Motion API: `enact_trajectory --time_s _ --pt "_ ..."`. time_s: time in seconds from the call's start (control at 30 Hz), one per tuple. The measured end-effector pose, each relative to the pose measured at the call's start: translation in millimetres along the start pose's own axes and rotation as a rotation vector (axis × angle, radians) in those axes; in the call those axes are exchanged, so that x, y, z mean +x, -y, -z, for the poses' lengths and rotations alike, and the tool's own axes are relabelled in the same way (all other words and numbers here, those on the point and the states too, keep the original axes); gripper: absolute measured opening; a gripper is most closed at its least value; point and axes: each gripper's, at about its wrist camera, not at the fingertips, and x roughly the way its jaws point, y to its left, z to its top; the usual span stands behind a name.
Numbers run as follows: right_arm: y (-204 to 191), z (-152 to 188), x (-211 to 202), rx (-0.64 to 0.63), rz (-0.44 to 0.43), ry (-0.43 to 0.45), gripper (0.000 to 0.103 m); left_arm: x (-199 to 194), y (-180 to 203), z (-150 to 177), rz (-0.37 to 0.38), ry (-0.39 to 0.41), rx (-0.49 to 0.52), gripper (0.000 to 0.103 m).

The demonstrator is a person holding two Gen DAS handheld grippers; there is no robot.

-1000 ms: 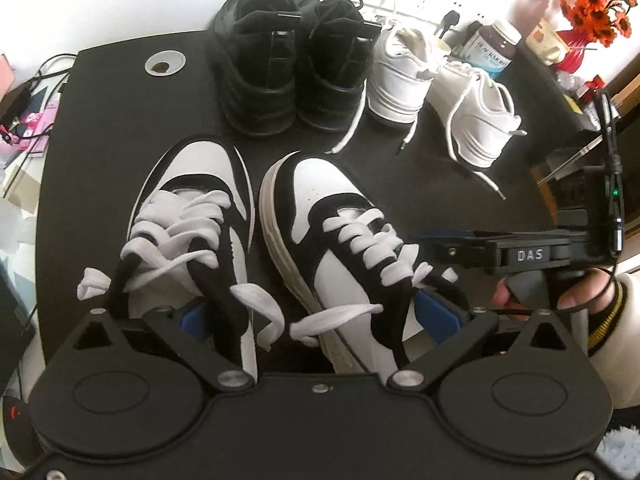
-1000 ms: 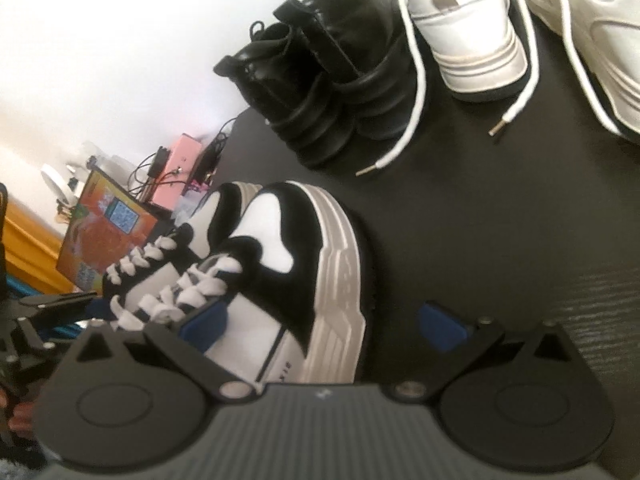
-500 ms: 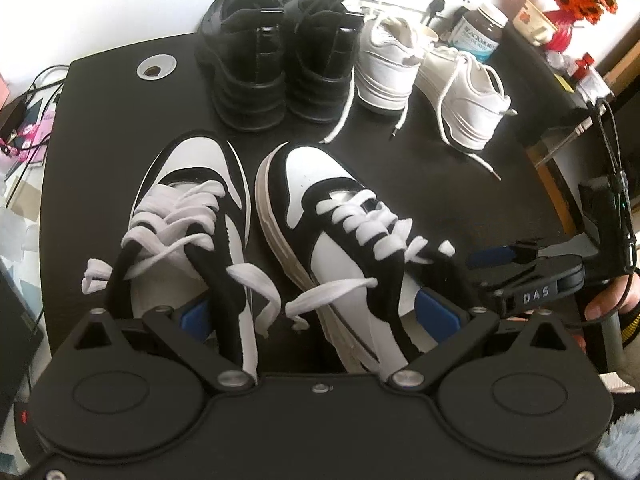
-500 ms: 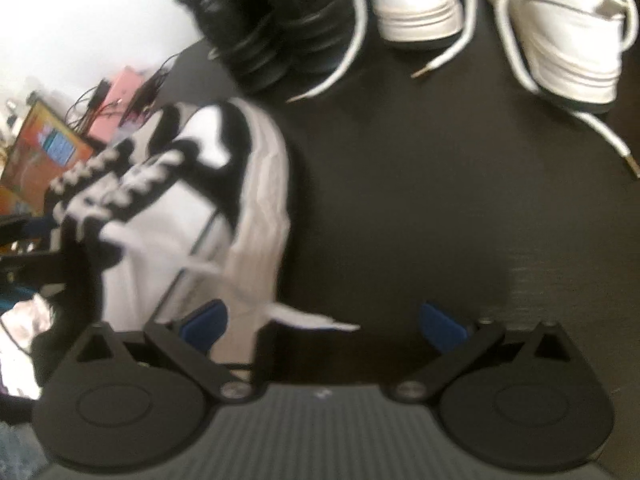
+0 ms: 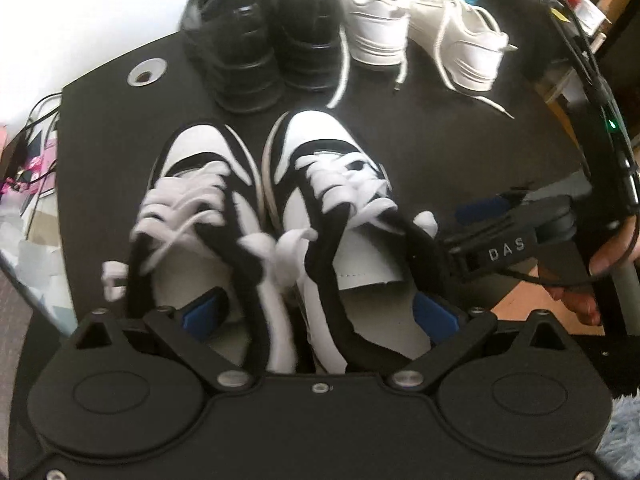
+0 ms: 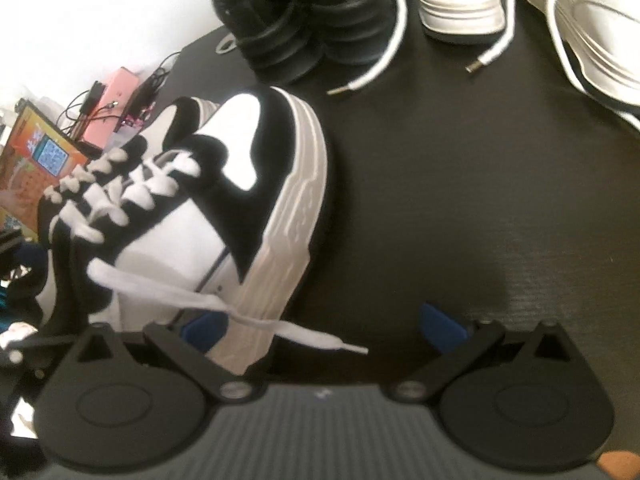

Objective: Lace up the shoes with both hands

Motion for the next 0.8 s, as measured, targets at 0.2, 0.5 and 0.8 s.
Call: enact_trajectory --time_s 0.2,0.5,0.8 --pt "-10.7 -2.7 5.5 -0.03 -0.01 0.016 0.102 3.0 -17.2 -1.6 -0.097 -0.009 -0.016 0.092" --pt "-36.8 -20.2 20.9 -0.095 -0.025 0.024 0.102 6.3 -38.9 -8.6 -0.17 0.015 -0.039 0.043" --pt "-65.9 -53.5 41.6 -0.113 -0.007 0.055 0.102 7.9 -62.6 -16.3 -0.234 0.077 -0.04 0.032"
